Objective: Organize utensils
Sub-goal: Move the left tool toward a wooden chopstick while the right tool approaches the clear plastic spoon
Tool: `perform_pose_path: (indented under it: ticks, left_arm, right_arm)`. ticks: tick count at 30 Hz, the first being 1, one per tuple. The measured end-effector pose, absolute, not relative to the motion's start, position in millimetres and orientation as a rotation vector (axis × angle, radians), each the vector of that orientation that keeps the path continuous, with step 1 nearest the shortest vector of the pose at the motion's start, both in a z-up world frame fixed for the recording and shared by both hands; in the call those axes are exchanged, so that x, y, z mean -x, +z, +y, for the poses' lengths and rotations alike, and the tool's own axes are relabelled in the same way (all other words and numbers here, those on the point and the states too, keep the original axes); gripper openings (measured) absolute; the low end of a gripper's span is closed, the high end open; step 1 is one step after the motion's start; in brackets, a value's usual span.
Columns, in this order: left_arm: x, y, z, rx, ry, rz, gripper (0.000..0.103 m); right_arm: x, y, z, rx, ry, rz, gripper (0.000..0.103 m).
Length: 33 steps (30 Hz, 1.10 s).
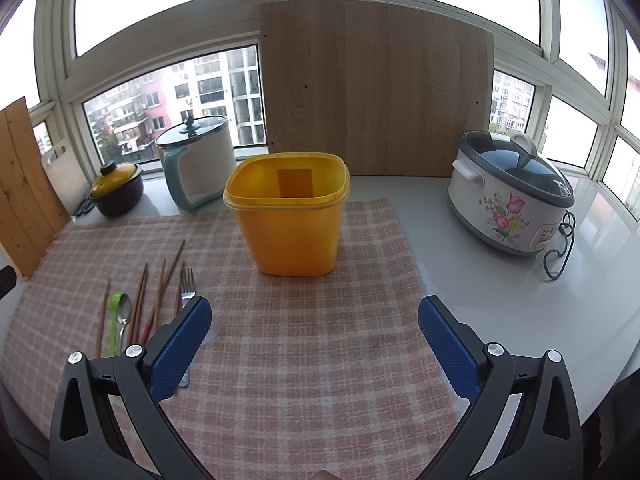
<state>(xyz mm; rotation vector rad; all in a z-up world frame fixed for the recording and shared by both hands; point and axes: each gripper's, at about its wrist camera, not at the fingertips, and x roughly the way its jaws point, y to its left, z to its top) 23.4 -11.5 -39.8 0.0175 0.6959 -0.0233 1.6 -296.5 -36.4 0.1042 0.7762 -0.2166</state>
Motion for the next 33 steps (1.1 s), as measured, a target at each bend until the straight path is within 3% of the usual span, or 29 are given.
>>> perform_pose_path:
  ticks: [15,33]
  left_arm:
    - [-50.3,-98.0,-8.0,-0.035,-0.064,0.896,0.102]
    - [-79.2,-139.7,11.6,-0.006,-0.090,1.009,0.091]
  right_arm:
    - [-27.5,-80.2,-261.2,-0.012,-0.128,0.912,0.102]
    - [-55.5,-124.2,-221.5,0.050,-0.020,1.001,0.102]
